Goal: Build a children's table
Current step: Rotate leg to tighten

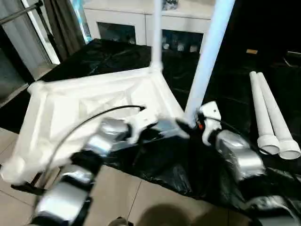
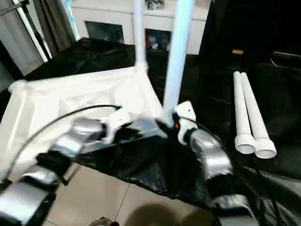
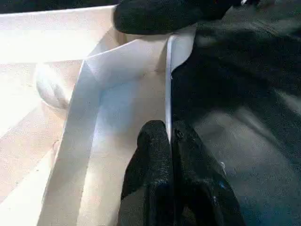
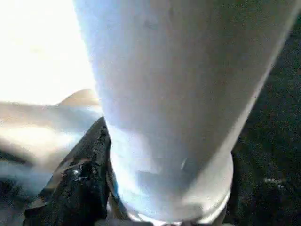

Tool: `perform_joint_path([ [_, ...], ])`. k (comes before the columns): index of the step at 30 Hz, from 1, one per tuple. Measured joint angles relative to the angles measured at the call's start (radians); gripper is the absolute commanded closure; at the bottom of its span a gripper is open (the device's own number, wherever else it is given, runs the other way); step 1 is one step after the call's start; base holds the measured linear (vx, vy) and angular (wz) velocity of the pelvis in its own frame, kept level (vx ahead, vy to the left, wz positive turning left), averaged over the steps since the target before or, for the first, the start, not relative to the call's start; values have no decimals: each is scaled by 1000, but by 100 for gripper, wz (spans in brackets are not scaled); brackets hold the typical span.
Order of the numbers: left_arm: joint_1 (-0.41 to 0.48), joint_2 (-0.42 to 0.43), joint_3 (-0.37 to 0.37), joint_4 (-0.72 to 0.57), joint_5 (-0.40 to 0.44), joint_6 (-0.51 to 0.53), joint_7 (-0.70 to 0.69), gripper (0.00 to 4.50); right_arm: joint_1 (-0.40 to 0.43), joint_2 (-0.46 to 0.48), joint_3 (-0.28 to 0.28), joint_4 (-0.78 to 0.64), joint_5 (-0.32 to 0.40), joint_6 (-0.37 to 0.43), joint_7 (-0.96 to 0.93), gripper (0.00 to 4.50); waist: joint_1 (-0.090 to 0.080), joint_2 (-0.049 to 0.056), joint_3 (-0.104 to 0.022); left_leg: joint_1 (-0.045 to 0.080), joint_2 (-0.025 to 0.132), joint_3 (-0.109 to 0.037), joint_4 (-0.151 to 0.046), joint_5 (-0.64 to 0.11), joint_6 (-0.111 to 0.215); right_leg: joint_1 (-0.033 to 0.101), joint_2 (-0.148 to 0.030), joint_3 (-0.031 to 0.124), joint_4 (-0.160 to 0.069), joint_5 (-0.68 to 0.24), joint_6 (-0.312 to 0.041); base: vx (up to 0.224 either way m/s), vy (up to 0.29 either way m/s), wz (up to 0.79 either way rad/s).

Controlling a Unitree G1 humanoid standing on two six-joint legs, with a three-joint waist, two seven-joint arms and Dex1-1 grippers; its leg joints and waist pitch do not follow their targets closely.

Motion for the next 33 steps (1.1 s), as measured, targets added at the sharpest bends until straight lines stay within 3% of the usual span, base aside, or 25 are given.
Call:
perform_joint_path([
  [3,-2,-23,0,4,11,2,43,450,-13,19,-11,34,-4,-35,-68,176,-1,0,0,1,-9,0,-8,0,0,-1,-9,0,-1,0,0,0,0,0],
  [4,-2,-24,0,4,12,2,46,450,-14,21,-12,42,-4,-49,-74,120,-1,1,0,1,-10,0,-8,0,0,-1,-9,0,-1,0,0,0,0,0],
  [8,-3,-25,-1,4,16,-3,49,450,-14,39,-30,58,1,-82,-72,100,-3,1,-1,0,-10,0,-8,0,1,-1,-9,0,-1,0,0,0,0,0],
  [12,-3,-16,-8,4,30,-27,39,450,-14,37,-33,59,3,-93,-31,50,-6,1,0,-1,-10,0,-9,0,1,-2,-9,-1,-1,0,1,0,0,0],
  [15,-1,-2,-9,-4,30,-36,11,450,-8,13,-21,58,2,-110,29,50,-8,1,0,-3,-10,0,-10,0,1,-4,-9,-1,-1,1,1,0,0,0],
  [19,23,72,-16,-36,7,-81,-99,450,37,-91,48,0,12,-137,274,50,-12,1,0,-3,-8,0,-12,0,1,-6,-8,-2,0,3,-1,0,0,0],
  [28,60,166,-11,-96,-44,-136,-316,450,74,-212,120,-118,61,-98,603,50,-4,2,-1,-15,-2,0,-6,2,5,-10,-7,-9,-1,-4,-4,0,0,0],
  [33,66,204,-27,-108,-57,-162,-394,450,83,-255,153,-151,79,-86,714,106,2,1,-1,-19,4,1,0,1,7,-10,-7,-18,-2,-5,-4,0,0,0],
])
